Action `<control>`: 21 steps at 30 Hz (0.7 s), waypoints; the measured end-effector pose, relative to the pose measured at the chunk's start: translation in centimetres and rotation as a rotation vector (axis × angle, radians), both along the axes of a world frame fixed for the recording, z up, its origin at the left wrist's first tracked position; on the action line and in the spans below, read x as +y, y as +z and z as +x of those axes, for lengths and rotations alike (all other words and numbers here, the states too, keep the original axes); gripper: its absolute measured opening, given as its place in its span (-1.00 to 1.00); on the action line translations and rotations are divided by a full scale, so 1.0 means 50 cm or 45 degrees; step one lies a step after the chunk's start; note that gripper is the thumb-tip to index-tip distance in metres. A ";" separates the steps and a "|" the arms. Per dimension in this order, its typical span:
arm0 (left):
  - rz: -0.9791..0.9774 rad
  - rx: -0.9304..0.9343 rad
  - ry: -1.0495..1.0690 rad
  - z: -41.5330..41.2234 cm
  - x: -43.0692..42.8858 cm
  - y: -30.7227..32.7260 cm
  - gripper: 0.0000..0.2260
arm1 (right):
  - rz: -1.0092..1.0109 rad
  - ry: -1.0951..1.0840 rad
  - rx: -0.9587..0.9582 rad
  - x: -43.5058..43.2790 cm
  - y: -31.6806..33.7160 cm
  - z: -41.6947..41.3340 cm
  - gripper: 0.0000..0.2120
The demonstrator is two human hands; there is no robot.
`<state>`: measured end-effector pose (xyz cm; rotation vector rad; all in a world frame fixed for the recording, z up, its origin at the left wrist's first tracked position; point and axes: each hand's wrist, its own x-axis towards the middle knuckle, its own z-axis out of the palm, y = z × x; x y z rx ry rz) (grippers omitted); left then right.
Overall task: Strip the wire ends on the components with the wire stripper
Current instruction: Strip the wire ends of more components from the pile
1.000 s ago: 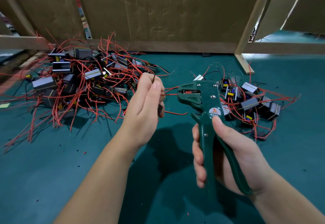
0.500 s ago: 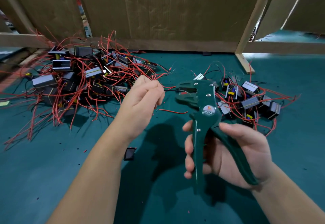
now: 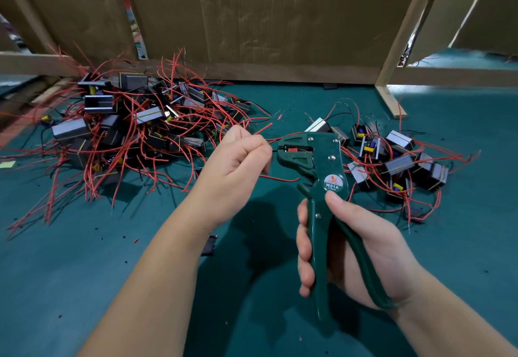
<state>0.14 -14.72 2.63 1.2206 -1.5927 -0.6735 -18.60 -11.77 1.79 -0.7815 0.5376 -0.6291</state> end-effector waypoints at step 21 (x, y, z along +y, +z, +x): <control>0.484 1.394 -0.236 -0.041 0.000 0.018 -0.74 | -0.112 0.070 -0.189 0.001 -0.011 0.021 -0.36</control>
